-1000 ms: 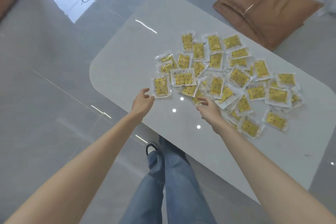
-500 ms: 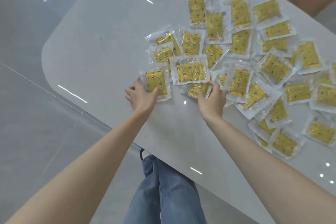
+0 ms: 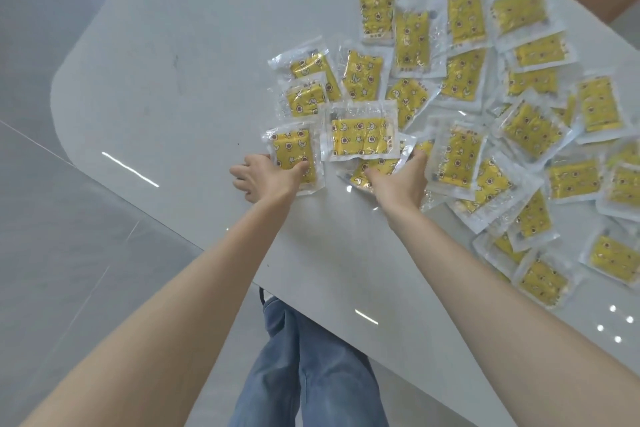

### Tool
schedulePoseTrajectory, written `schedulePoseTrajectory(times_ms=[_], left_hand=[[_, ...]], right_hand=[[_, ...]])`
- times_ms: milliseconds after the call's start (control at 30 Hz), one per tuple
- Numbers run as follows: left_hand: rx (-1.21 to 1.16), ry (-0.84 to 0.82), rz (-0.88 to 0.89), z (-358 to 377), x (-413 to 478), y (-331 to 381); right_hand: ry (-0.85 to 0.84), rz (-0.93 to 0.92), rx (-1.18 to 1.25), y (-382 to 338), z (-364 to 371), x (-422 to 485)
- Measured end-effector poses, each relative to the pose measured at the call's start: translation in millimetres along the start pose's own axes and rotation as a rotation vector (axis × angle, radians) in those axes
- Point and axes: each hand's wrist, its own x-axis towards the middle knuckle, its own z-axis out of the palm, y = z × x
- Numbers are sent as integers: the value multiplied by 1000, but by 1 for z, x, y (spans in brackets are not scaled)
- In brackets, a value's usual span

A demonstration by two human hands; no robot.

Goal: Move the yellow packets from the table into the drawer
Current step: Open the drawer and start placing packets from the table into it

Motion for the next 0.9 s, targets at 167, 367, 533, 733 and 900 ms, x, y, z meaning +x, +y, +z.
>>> schedulePoseTrajectory(times_ms=[167,367,533,733,900], left_hand=[[-118,-69,121,-12,-3,-13],[-263,-213,59,-45,-9,-44],[-209,-274,74,-62,-9,-63],[-214,-398,76,-66,-2,-63],[-144,-342,111,-58,0,-66]], right_hand=[[-169,127,86,11,-8,-26],[-376,181,72,30,-6,-65],[-505,17,69,25,13,-81],[-512,-97,-11,9,39,-80],[-508,-194,-143,-2,26,-67]])
